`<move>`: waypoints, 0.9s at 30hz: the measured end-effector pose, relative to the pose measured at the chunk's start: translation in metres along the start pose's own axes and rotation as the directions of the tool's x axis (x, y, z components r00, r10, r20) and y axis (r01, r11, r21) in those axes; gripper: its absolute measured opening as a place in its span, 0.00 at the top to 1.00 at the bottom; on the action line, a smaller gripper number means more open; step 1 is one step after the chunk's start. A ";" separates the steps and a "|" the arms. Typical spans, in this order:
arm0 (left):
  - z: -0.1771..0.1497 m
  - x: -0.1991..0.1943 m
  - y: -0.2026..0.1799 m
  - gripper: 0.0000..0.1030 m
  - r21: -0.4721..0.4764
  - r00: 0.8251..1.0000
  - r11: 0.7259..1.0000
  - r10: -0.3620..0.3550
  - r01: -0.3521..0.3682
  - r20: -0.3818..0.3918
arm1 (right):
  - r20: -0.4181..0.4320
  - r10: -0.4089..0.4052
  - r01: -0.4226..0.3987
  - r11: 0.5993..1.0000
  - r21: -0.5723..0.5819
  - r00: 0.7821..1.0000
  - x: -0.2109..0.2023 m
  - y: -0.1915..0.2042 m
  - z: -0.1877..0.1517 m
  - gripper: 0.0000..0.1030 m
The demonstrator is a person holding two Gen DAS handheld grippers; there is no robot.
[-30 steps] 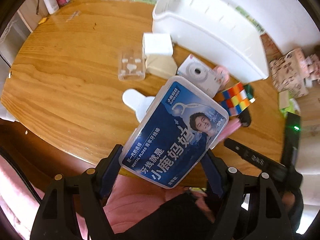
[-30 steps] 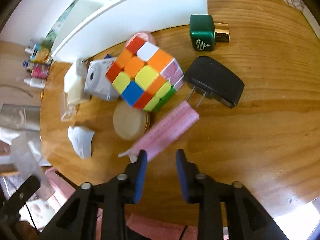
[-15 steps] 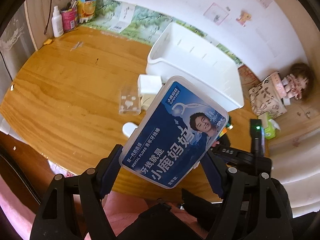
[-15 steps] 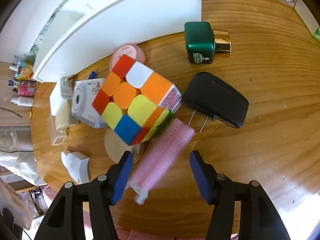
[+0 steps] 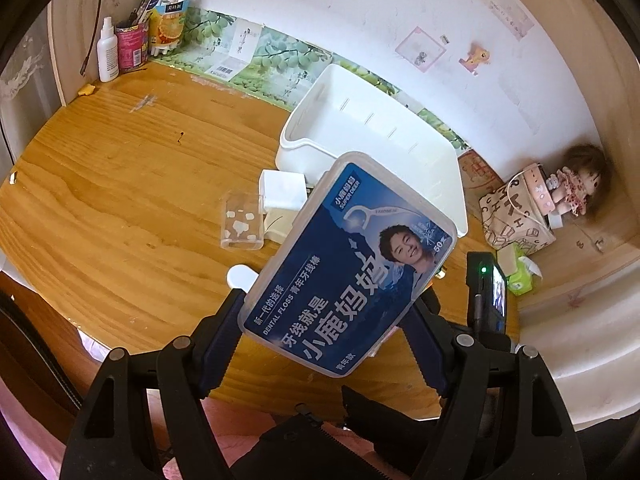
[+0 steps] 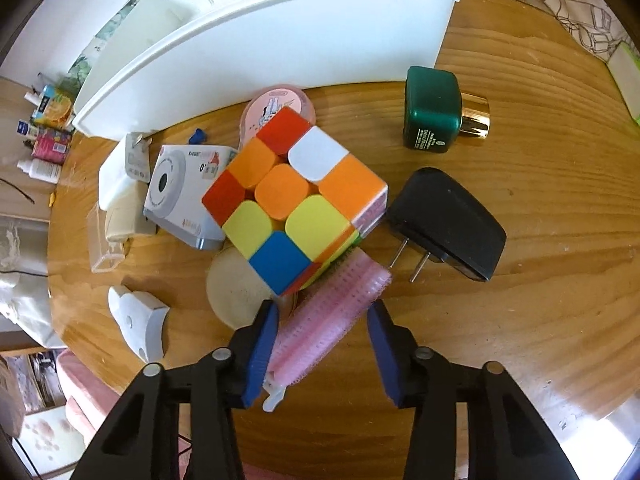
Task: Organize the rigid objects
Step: 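Lift the floss box with the left tool while the right tool lifts the pink rollers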
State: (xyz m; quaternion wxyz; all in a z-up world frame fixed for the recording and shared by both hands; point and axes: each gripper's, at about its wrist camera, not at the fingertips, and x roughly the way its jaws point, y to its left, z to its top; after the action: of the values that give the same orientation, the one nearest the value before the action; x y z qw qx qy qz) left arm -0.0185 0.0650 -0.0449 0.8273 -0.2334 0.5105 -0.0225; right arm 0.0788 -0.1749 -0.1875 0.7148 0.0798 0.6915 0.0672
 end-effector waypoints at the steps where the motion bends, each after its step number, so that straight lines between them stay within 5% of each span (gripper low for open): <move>1: 0.000 0.000 -0.001 0.24 -0.001 1.000 1.000 -0.003 0.003 0.002 | -0.004 0.002 -0.002 1.000 -0.002 1.000 0.002 0.004 -0.002 0.63; 17: -0.016 0.002 -0.026 0.24 0.018 0.995 0.995 -0.095 0.095 0.039 | -0.016 0.049 -0.050 0.998 -0.035 0.999 -0.013 -0.040 -0.033 0.72; 27: -0.010 0.005 -0.041 0.24 0.050 0.990 0.991 -0.128 0.125 0.065 | 0.119 0.046 -0.044 0.999 -0.022 0.992 -0.066 -0.073 -0.044 0.73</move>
State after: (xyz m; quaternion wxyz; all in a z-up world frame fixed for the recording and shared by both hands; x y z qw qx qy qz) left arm -0.0166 0.0238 -0.0362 0.8462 -0.2472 0.4655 -0.0787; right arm 0.0316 -0.2593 -0.1394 0.7541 0.0923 0.6446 0.0850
